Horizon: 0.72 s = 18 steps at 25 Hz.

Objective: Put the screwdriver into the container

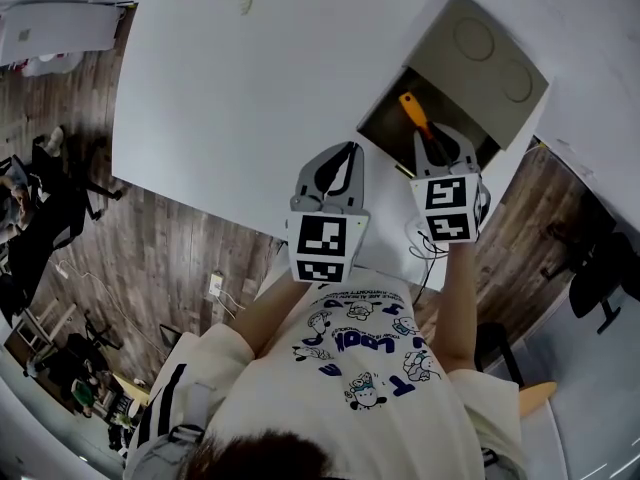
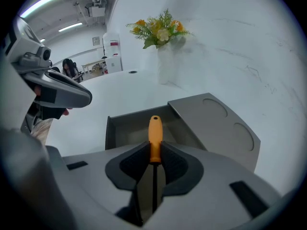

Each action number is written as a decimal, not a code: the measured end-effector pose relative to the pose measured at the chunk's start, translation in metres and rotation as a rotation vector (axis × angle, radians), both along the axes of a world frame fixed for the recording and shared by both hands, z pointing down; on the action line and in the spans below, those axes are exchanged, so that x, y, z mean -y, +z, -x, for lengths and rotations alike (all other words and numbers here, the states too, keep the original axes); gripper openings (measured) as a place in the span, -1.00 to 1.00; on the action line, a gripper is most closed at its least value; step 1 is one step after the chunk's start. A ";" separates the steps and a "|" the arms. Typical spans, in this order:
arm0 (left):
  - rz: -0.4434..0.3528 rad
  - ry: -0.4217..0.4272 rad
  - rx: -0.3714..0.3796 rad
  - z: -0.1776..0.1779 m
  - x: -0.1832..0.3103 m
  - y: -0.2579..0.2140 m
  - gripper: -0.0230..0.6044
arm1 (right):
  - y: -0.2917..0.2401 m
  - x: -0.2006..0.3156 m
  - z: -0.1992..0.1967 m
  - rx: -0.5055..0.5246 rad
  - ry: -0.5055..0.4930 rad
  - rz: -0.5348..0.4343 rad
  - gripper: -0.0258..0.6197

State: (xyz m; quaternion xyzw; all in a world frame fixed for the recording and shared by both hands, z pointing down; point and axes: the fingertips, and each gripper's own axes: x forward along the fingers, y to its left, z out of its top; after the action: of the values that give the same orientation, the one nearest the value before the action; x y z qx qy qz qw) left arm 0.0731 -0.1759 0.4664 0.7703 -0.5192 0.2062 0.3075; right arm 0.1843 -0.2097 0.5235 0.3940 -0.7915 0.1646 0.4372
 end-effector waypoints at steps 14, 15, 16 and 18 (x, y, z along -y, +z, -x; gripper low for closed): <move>0.015 -0.033 0.010 0.011 -0.005 0.006 -0.85 | 0.018 0.000 -0.005 -0.068 -0.030 0.028 -0.65; 0.014 -0.032 0.009 0.011 -0.005 0.005 -0.85 | 0.017 0.000 -0.005 -0.067 -0.024 0.024 -0.64; 0.012 -0.030 0.008 0.011 -0.005 0.005 -0.85 | 0.015 0.001 -0.005 -0.063 -0.019 0.019 -0.59; 0.004 -0.027 0.005 0.011 -0.004 0.001 -0.85 | 0.008 0.003 -0.004 -0.049 -0.003 0.005 -0.54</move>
State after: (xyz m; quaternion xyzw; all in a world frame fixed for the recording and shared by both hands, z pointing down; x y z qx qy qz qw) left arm 0.0618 -0.1717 0.4677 0.7619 -0.5300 0.2052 0.3106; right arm 0.1885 -0.2123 0.5311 0.3956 -0.7808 0.1562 0.4577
